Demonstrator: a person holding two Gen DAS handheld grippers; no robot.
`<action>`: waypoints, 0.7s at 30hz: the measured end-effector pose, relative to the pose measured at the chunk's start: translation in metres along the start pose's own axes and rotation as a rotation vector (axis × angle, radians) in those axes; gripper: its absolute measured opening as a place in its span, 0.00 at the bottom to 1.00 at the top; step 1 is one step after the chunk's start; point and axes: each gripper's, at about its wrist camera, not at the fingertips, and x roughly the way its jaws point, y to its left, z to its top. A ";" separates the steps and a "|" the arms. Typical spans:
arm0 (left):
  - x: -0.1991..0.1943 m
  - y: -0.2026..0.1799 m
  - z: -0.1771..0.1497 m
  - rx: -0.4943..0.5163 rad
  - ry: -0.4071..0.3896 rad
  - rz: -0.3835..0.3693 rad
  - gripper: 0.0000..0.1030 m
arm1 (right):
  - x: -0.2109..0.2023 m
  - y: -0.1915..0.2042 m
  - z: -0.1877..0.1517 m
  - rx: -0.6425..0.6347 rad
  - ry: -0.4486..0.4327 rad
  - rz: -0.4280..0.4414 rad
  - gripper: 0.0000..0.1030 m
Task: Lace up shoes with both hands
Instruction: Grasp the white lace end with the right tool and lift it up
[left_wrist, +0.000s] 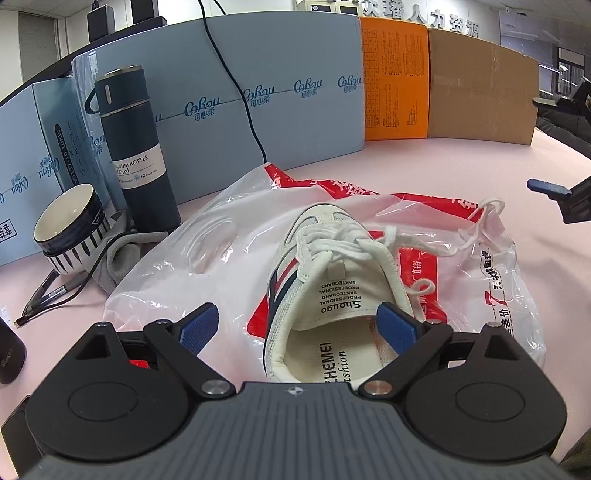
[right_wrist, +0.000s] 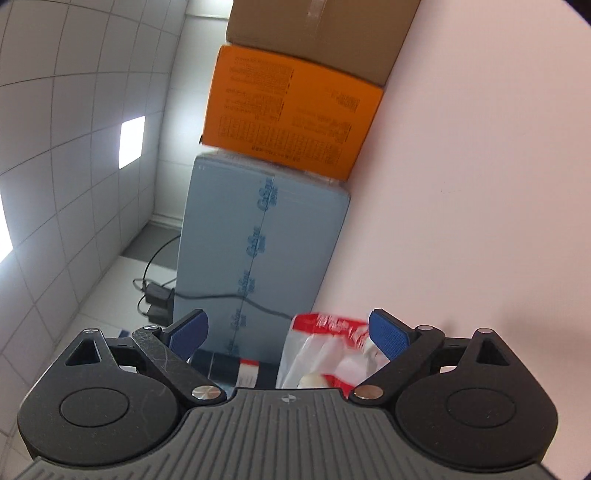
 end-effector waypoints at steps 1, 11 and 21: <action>0.000 0.000 0.000 0.003 0.001 -0.001 0.89 | 0.005 0.007 -0.001 -0.058 0.011 -0.045 0.88; 0.003 0.000 0.002 0.016 0.009 -0.013 0.91 | 0.074 0.079 -0.065 -1.291 0.363 -0.430 0.30; 0.005 0.002 0.002 -0.014 0.016 0.006 0.99 | 0.121 0.067 -0.092 -1.733 0.549 -0.502 0.17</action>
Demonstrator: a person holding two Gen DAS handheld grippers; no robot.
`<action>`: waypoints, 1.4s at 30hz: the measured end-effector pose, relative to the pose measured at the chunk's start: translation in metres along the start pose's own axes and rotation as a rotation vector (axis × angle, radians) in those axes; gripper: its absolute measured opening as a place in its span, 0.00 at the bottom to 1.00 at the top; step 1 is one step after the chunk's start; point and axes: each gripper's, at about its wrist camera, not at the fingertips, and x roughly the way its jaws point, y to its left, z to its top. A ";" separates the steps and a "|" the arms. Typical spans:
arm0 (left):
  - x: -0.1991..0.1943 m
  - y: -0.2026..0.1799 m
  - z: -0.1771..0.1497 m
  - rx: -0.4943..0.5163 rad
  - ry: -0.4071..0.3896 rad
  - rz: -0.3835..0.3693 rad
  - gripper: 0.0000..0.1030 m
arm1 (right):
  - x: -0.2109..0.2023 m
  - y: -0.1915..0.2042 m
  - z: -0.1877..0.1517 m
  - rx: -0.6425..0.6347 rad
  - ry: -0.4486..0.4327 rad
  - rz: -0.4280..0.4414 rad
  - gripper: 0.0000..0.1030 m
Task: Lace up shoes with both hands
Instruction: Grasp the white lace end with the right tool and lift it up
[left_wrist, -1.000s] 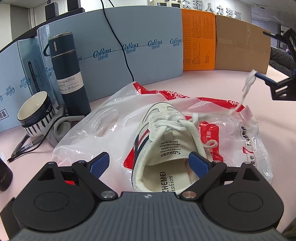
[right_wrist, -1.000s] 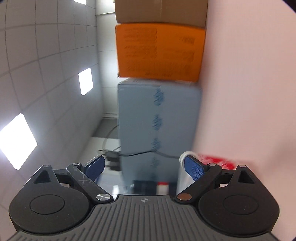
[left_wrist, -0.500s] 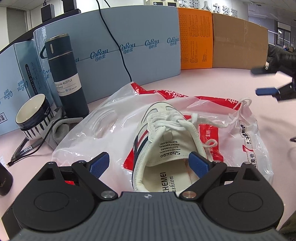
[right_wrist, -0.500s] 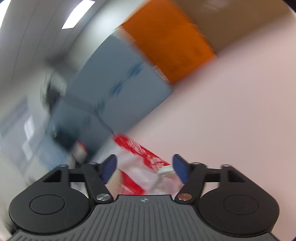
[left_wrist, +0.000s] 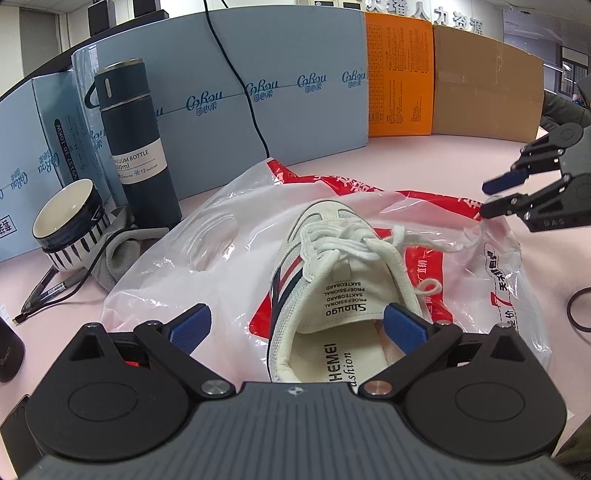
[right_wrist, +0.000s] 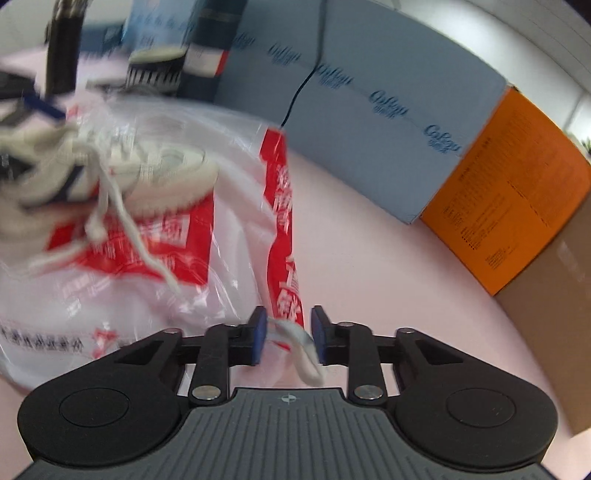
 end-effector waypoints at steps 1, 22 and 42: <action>0.001 0.000 0.000 -0.002 0.002 0.001 0.99 | 0.003 0.001 -0.002 -0.028 0.017 -0.002 0.14; -0.012 -0.006 0.002 0.262 -0.105 -0.076 0.70 | -0.061 -0.029 0.012 0.812 -0.346 0.536 0.07; -0.011 -0.017 0.028 0.271 -0.137 -0.263 0.73 | -0.053 -0.025 -0.025 1.258 -0.429 0.592 0.07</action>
